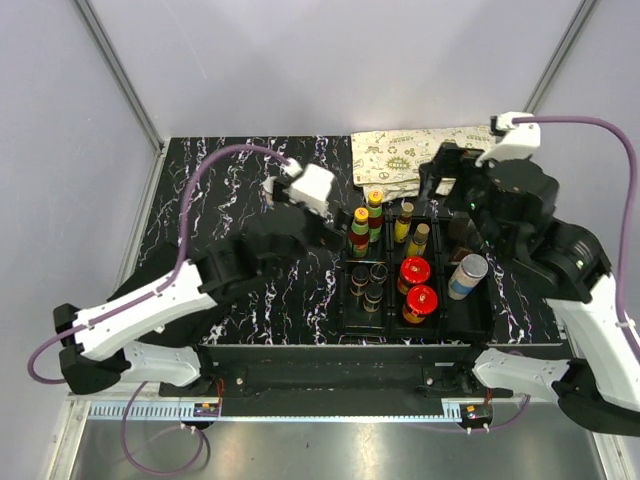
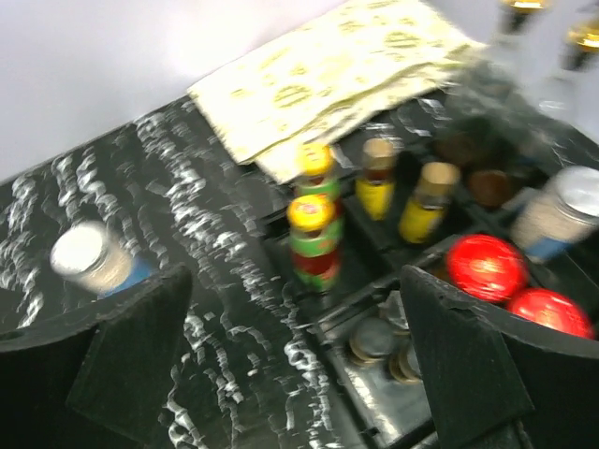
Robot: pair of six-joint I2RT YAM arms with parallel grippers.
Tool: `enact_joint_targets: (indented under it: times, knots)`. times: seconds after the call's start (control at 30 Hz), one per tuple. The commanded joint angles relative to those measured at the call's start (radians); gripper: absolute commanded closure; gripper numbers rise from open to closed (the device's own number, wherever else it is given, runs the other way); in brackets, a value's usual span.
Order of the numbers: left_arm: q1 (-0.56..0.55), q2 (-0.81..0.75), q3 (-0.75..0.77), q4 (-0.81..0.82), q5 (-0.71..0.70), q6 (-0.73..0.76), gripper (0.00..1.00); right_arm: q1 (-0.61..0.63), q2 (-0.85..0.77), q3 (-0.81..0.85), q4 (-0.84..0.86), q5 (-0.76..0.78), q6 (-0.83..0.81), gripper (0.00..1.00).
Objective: Organize the condiment bottles
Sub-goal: Pick up the bottle from the center of the board.
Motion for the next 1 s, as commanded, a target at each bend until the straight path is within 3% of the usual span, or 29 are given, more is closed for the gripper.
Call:
enact_joint_targets:
  times: [0.0,0.3,0.6,0.9,0.97]
  knots:
    - [0.150,-0.137,-0.096,0.001,0.042,-0.118,0.01,-0.003,0.051,0.041,0.087,-0.100,-0.014,0.00]
    - [0.303,-0.261,-0.254,-0.026,0.022,-0.125,0.01,-0.003,0.373,0.202,0.165,-0.300,-0.078,0.00]
    - [0.426,-0.300,-0.260,-0.157,-0.044,-0.209,0.01,-0.003,0.714,0.401,0.216,-0.464,-0.124,0.00]
    - [0.543,-0.281,-0.253,-0.201,0.113,-0.195,0.01,-0.005,1.028,0.668,0.210,-0.574,-0.180,0.00]
    - [0.549,-0.266,-0.193,-0.223,0.165,-0.165,0.01,-0.016,1.088,0.722,0.182,-0.605,-0.196,0.00]
